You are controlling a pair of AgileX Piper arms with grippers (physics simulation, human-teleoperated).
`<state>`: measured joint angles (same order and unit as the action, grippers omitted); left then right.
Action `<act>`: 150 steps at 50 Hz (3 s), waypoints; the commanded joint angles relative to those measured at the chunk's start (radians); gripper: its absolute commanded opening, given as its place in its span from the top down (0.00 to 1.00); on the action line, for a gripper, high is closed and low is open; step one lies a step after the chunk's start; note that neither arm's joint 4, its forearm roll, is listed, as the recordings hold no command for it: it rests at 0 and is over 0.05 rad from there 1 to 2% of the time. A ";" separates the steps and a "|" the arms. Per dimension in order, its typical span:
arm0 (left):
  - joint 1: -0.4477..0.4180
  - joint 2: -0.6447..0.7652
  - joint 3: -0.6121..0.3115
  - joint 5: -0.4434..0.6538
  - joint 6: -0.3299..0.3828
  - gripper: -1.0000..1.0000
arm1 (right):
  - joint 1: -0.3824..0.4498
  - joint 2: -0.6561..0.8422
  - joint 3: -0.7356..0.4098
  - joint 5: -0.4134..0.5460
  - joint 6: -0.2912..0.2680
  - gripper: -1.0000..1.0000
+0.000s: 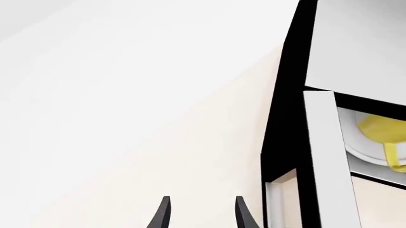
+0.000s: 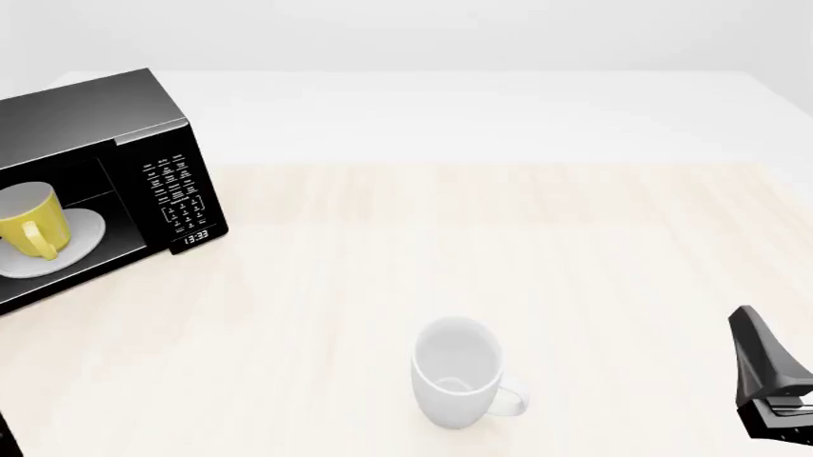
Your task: Put the yellow and white mug in the microwave and close it.
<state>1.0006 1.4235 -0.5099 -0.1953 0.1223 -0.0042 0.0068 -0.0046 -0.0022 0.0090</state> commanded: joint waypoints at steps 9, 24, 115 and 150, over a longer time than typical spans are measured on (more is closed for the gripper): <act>-0.062 0.054 -0.009 -0.004 -0.006 0.00 | 0.000 0.000 0.000 0.000 0.000 0.00; -0.126 0.057 -0.019 0.022 -0.026 0.00 | 0.000 0.000 0.000 0.000 0.000 0.00; -0.353 -0.020 -0.030 0.095 -0.094 0.00 | 0.000 0.000 0.000 0.000 0.000 0.00; -0.441 -0.014 -0.046 0.085 -0.113 0.00 | 0.000 0.000 0.000 0.000 0.000 0.00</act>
<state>0.5886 1.4077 -0.5455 -0.1053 0.0202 -0.0042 0.0068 -0.0046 -0.0023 0.0090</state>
